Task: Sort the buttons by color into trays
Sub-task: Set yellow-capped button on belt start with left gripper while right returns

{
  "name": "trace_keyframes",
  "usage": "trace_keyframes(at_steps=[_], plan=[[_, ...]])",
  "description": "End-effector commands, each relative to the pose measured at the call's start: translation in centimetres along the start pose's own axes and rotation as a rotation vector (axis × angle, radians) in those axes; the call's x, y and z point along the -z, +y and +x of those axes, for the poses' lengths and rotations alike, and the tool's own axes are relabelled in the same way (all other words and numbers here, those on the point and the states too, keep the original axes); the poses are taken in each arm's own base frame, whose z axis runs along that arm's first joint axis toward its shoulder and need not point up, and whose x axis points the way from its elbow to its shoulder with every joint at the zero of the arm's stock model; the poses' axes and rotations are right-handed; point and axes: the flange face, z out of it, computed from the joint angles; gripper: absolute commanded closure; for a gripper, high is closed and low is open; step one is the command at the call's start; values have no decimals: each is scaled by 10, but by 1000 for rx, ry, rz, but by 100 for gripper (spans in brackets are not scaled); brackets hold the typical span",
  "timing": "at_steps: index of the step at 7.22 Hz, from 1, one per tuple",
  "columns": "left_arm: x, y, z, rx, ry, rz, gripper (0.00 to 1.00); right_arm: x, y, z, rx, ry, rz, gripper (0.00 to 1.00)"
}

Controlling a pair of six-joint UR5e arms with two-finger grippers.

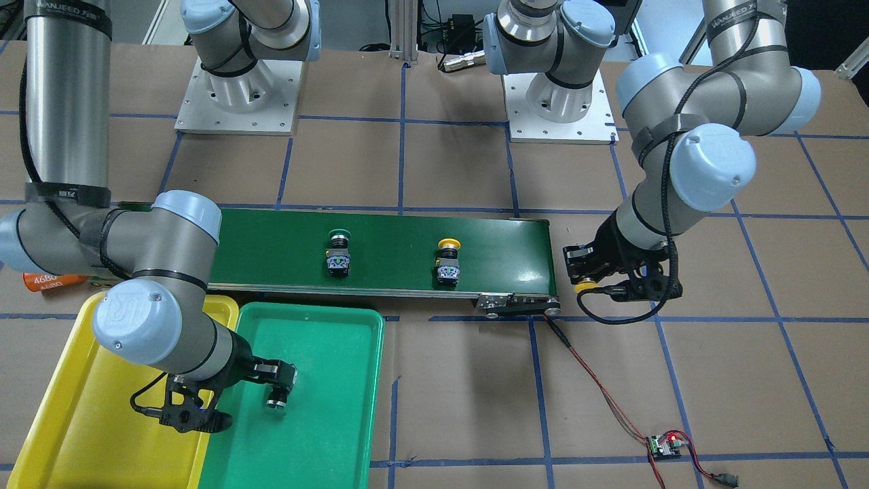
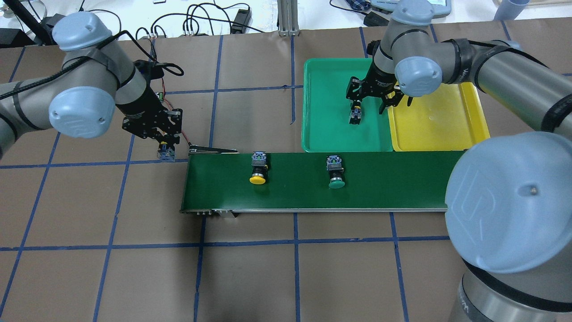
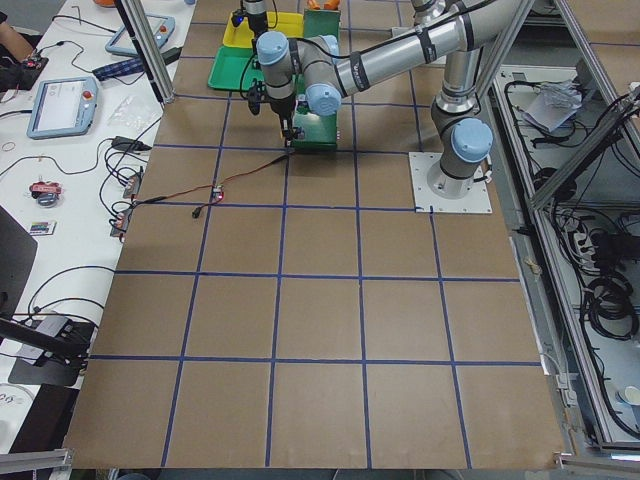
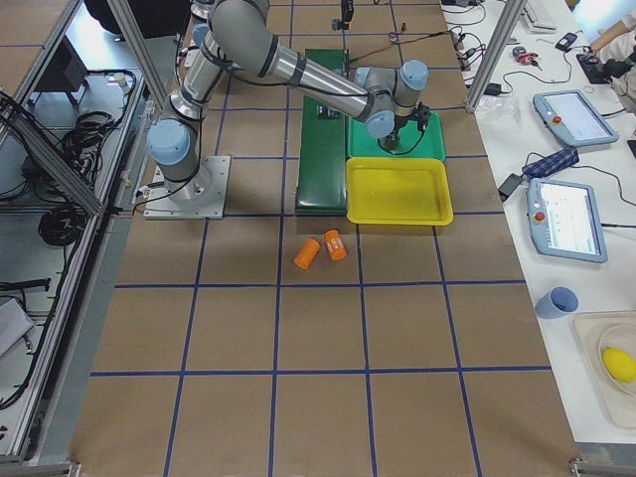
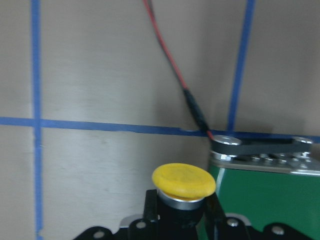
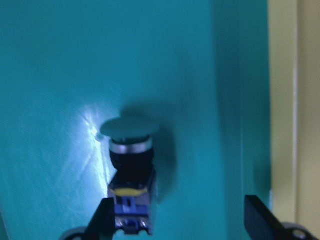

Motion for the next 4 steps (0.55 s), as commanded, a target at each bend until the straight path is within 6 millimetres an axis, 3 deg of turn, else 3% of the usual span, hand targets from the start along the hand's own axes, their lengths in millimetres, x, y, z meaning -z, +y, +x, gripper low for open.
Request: trace_keyframes(at_steps=[1, 2, 4], plan=[[-14, 17, 33, -49, -1, -25, 100, 44, 52, 40, 55, 85, -16, 0], [-25, 22, 31, -52, -5, -44, 100, 59, 81, 60, 74, 75, -24, 0], [-36, 26, 33, -50, -1, -68, 100, 46, 126, 106, 119, 61, -75, 0]])
